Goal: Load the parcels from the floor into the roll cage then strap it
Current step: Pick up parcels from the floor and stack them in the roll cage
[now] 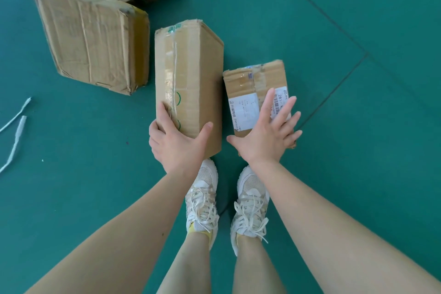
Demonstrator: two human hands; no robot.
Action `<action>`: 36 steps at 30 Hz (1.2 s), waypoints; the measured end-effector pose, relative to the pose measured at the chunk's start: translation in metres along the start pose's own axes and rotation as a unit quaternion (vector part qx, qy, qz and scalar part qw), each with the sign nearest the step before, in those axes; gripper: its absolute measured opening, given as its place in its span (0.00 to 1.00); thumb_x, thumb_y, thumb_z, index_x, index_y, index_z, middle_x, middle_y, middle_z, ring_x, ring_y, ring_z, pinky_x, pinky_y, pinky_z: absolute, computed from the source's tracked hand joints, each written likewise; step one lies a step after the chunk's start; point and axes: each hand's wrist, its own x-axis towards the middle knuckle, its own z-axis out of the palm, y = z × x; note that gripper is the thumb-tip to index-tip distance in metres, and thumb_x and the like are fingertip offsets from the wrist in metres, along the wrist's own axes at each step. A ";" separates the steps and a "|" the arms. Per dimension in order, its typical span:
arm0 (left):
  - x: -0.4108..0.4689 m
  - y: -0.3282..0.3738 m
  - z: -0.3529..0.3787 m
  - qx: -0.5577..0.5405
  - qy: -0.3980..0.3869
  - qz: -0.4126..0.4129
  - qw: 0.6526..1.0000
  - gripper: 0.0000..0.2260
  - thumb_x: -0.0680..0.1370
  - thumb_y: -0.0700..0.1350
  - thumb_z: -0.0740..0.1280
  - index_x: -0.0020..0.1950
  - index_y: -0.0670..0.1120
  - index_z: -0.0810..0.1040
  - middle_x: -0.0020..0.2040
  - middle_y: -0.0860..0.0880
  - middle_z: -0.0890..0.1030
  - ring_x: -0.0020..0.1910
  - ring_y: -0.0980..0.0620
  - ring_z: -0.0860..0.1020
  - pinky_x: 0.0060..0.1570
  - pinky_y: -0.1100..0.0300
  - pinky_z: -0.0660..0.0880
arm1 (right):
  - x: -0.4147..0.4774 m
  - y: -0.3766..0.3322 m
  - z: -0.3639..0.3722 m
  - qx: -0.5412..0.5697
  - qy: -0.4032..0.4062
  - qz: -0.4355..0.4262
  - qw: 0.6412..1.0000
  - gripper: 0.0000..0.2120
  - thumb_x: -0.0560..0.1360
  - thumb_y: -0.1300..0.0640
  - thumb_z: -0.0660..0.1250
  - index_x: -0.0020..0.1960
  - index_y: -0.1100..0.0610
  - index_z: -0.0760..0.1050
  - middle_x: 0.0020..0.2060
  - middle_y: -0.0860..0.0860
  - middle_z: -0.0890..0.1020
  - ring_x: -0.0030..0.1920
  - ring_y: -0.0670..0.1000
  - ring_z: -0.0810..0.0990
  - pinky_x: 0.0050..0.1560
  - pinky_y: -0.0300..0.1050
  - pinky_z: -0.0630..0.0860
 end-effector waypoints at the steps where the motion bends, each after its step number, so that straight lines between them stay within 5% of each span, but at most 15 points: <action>1: 0.001 0.000 0.004 0.001 0.001 0.001 1.000 0.48 0.66 0.64 0.73 0.78 0.59 0.49 0.73 0.45 0.60 0.71 0.43 0.61 0.72 0.43 0.58 | 0.000 0.000 0.003 -0.009 0.013 -0.002 1.000 0.67 0.60 0.36 0.78 0.79 0.45 0.30 0.77 0.59 0.33 0.78 0.68 0.42 0.74 0.70 0.49; 5: -0.001 0.001 0.008 0.007 0.002 -0.005 1.000 0.49 0.66 0.63 0.74 0.78 0.59 0.48 0.73 0.44 0.60 0.71 0.41 0.61 0.72 0.42 0.59 | -0.001 0.001 0.001 -0.017 0.029 -0.006 0.999 0.65 0.60 0.37 0.76 0.79 0.44 0.33 0.78 0.59 0.36 0.76 0.65 0.51 0.71 0.62 0.57; 13: -0.044 0.038 -0.046 0.075 -0.020 -0.004 0.997 0.48 0.66 0.63 0.75 0.78 0.58 0.50 0.73 0.42 0.61 0.72 0.40 0.60 0.73 0.43 0.56 | -0.038 0.005 -0.084 0.096 -0.005 0.052 0.994 0.53 0.61 0.33 0.70 0.79 0.39 0.48 0.80 0.50 0.43 0.76 0.60 0.54 0.69 0.58 0.57; 21: -0.139 0.141 -0.169 0.087 -0.072 0.042 0.993 0.49 0.65 0.64 0.74 0.78 0.60 0.49 0.75 0.43 0.59 0.73 0.41 0.58 0.73 0.45 0.55 | -0.132 0.017 -0.256 0.199 0.026 0.130 0.971 0.50 0.63 0.32 0.68 0.79 0.40 0.51 0.80 0.46 0.48 0.77 0.59 0.53 0.71 0.62 0.55; 36: -0.324 0.329 -0.384 0.043 -0.156 0.170 0.972 0.49 0.65 0.68 0.71 0.78 0.60 0.48 0.72 0.40 0.63 0.70 0.38 0.62 0.69 0.42 0.61 | -0.321 0.049 -0.570 0.351 0.205 0.126 0.905 0.47 0.63 0.29 0.65 0.78 0.41 0.57 0.79 0.45 0.56 0.77 0.56 0.58 0.71 0.61 0.56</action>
